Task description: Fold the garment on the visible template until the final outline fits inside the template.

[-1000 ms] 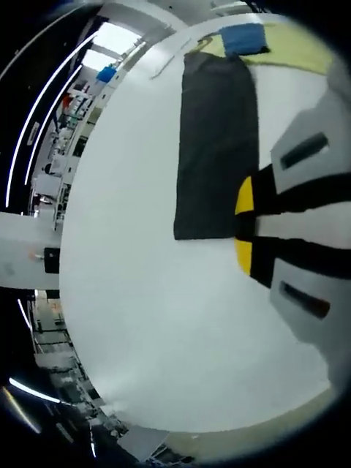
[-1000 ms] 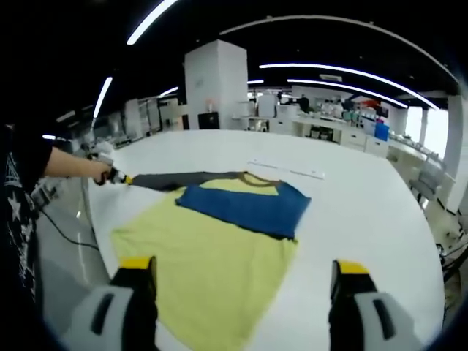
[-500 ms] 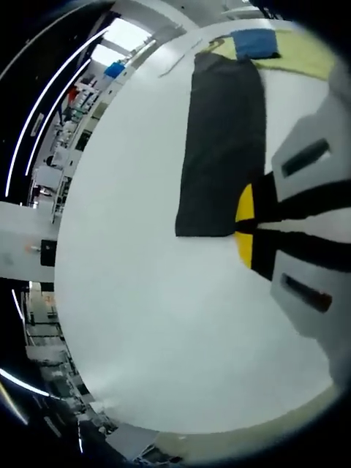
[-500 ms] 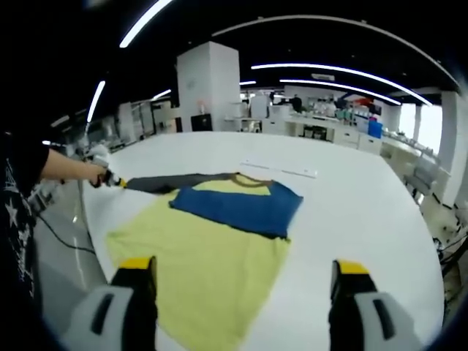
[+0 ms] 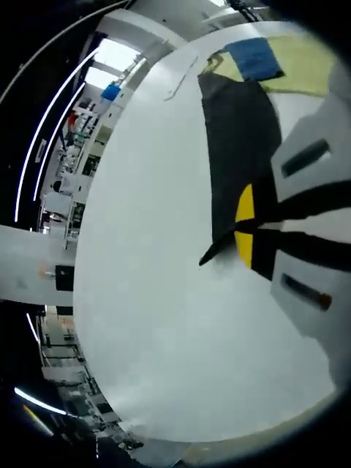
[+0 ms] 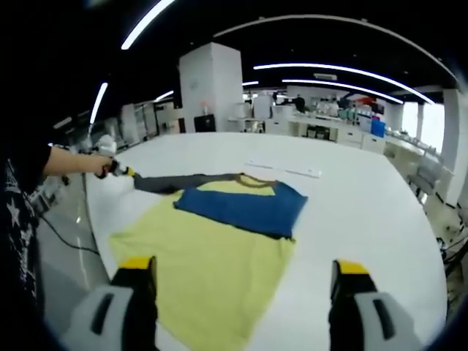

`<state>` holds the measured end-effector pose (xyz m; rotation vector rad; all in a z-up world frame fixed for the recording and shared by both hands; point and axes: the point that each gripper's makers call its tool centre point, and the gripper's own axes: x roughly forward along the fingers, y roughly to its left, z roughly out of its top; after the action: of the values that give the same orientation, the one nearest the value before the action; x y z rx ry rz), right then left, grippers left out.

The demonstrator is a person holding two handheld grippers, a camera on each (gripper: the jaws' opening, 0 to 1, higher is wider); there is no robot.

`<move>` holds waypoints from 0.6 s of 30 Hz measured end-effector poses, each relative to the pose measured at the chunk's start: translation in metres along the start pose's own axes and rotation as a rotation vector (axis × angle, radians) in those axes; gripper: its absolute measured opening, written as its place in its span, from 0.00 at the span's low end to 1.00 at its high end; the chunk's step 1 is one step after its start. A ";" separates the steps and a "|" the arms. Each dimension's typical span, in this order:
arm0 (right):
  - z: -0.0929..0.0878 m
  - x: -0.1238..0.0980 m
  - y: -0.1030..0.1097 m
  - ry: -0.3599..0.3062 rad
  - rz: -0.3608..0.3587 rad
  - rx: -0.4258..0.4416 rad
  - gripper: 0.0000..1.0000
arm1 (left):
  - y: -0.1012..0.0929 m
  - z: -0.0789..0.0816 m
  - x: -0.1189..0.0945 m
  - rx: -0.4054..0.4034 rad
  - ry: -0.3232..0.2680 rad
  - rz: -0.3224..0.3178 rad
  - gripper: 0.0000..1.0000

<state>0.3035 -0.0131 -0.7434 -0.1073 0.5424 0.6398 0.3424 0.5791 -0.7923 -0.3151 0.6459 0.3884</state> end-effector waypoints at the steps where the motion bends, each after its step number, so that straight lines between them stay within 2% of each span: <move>1: 0.000 0.000 0.000 -0.001 0.001 0.002 1.00 | -0.004 0.001 0.000 0.024 0.001 -0.008 0.00; 2: 0.000 0.000 0.000 0.000 0.002 0.001 1.00 | -0.005 0.002 0.003 0.053 0.002 -0.016 0.00; 5: 0.000 0.001 0.002 0.003 0.010 -0.004 1.00 | -0.021 0.006 0.001 0.058 -0.007 -0.052 0.00; 6: -0.001 0.001 0.003 0.005 0.015 -0.004 1.00 | -0.029 0.008 0.002 0.069 -0.010 -0.076 0.00; 8: -0.001 0.001 0.005 0.007 0.018 -0.008 1.00 | -0.037 0.009 0.001 0.101 -0.008 -0.083 0.00; 14: -0.001 0.003 0.013 0.010 0.042 -0.019 1.00 | -0.063 0.020 0.003 0.136 -0.015 -0.140 0.00; 17: 0.000 0.005 0.016 0.009 0.058 -0.012 1.00 | -0.083 0.021 -0.001 0.147 -0.018 -0.179 0.00; 18: 0.001 0.005 0.018 0.007 0.062 -0.012 1.00 | -0.083 0.021 0.001 0.151 -0.018 -0.187 0.00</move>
<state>0.2969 0.0039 -0.7440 -0.1042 0.5502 0.7037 0.3909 0.5149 -0.7633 -0.2255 0.6185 0.1627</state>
